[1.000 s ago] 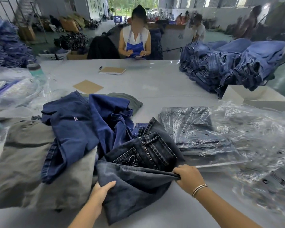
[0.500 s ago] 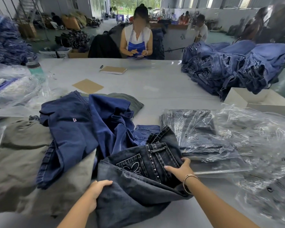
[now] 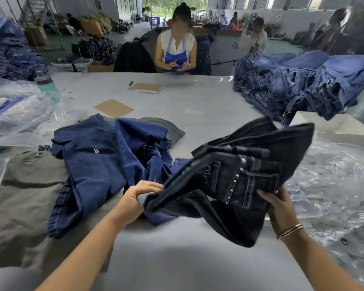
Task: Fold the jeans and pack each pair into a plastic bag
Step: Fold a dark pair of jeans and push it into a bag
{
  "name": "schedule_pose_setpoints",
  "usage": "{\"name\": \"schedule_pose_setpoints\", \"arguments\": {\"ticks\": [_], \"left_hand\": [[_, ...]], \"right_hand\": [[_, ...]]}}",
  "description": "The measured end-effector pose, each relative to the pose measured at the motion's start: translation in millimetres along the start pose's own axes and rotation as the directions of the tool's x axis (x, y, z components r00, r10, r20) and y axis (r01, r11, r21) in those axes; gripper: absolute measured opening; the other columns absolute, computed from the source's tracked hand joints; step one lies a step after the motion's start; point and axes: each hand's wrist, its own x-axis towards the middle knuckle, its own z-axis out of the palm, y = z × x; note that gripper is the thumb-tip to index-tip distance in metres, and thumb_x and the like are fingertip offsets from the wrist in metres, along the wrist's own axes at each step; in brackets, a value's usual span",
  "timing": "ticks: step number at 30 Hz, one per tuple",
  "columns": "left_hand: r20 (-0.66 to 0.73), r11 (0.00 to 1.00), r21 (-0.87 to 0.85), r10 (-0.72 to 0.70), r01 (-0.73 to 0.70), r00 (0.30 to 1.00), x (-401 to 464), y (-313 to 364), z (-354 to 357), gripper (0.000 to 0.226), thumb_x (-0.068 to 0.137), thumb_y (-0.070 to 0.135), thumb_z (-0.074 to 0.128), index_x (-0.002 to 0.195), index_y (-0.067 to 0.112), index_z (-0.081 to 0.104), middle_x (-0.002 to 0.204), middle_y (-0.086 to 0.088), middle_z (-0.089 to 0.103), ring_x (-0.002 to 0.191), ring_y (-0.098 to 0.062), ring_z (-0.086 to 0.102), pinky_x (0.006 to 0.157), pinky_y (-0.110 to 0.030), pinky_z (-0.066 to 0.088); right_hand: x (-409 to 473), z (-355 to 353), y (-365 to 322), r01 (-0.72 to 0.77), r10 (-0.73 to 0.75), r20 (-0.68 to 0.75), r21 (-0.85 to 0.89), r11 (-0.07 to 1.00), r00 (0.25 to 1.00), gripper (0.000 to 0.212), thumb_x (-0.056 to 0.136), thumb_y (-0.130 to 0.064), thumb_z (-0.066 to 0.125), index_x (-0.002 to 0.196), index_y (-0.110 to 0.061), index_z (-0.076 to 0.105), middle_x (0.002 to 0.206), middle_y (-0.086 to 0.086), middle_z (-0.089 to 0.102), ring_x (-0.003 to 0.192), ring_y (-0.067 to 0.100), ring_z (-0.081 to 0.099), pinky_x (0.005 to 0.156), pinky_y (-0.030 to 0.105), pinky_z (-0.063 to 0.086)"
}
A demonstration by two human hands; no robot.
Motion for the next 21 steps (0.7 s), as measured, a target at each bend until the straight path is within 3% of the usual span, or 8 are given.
{"name": "schedule_pose_setpoints", "arguments": {"ticks": [3,4,6,8,10,13,17,21], "left_hand": [[0.198,0.832,0.505,0.150,-0.232,0.969,7,-19,1,0.049,0.082,-0.011,0.063,0.094,0.034,0.077,0.117,0.015,0.066,0.118,-0.009,0.054,0.107,-0.026,0.031],[0.298,0.703,0.666,0.055,-0.249,0.953,4,-31,3,0.053,0.084,-0.009,0.057,0.102,0.038,0.074,0.126,0.017,0.059,0.129,-0.011,0.045,0.113,-0.032,0.020],[0.439,0.473,0.829,-0.218,-0.299,0.871,-16,-65,12,0.052,0.085,0.003,0.051,0.112,0.045,0.068,0.142,0.024,0.042,0.142,-0.003,0.019,0.117,-0.038,-0.002],[0.441,0.417,0.871,-0.431,-0.260,0.787,-39,-92,23,0.045,0.087,0.009,0.051,0.121,0.036,0.064,0.152,0.022,0.026,0.146,-0.004,0.005,0.116,-0.041,-0.016],[0.363,0.353,0.915,-0.505,-0.197,0.783,-52,-101,33,0.041,0.089,0.008,0.049,0.121,0.030,0.062,0.153,0.025,0.016,0.147,-0.008,0.000,0.115,-0.045,-0.018],[0.311,0.205,0.949,-0.504,-0.239,0.806,-53,-89,49,0.036,0.086,0.007,0.044,0.108,0.028,0.064,0.150,0.015,0.034,0.148,-0.013,0.006,0.115,-0.053,-0.013],[0.234,0.019,0.965,-0.507,-0.261,0.829,-53,-78,79,0.041,0.090,0.009,0.047,0.129,0.019,0.050,0.137,-0.003,0.045,0.146,-0.026,0.017,0.114,-0.055,-0.013],[0.174,-0.061,0.967,-0.556,-0.249,0.813,-54,-71,102,0.050,0.088,0.016,0.056,0.136,0.014,0.042,0.143,-0.009,0.040,0.145,-0.030,0.017,0.113,-0.061,-0.012]], "right_hand": [[3,-44,19,-0.261,0.283,-0.131,0.161,0.952,0.950,0.021,0.092,-0.009,0.046,0.096,-0.022,0.062,0.096,0.003,0.064,0.082,0.018,0.060,0.062,0.033,0.053],[1,-57,26,-0.347,0.387,-0.192,0.215,0.913,0.902,0.016,0.095,-0.024,0.045,0.096,-0.024,0.060,0.099,0.003,0.060,0.084,0.020,0.057,0.068,0.037,0.049],[-7,-78,41,-0.487,0.542,-0.316,0.239,0.840,0.779,0.033,0.092,-0.050,0.042,0.111,-0.026,0.056,0.103,0.004,0.054,0.097,0.024,0.053,0.085,0.047,0.039],[-15,-92,54,-0.564,0.599,-0.400,0.215,0.797,0.694,0.068,0.088,-0.065,0.039,0.141,-0.024,0.035,0.121,0.008,0.052,0.120,0.030,0.047,0.102,0.058,0.026],[-19,-95,60,-0.583,0.597,-0.388,0.169,0.795,0.702,0.080,0.084,-0.071,0.040,0.149,-0.026,0.023,0.140,0.010,0.043,0.130,0.032,0.041,0.107,0.060,0.022],[-16,-88,57,-0.579,0.526,-0.388,-0.024,0.815,0.757,0.075,0.082,-0.067,0.050,0.145,-0.031,0.030,0.147,0.006,0.039,0.132,0.030,0.040,0.104,0.059,0.025],[-2,-82,60,-0.564,0.468,-0.419,-0.139,0.814,0.778,0.078,0.081,-0.055,0.063,0.143,-0.020,0.032,0.143,0.002,0.041,0.127,0.029,0.044,0.093,0.050,0.031],[12,-67,57,-0.431,0.262,-0.566,-0.187,0.883,0.782,0.076,0.078,-0.031,0.075,0.138,-0.006,0.036,0.141,0.014,0.044,0.124,0.032,0.047,0.102,0.042,0.037]]}}
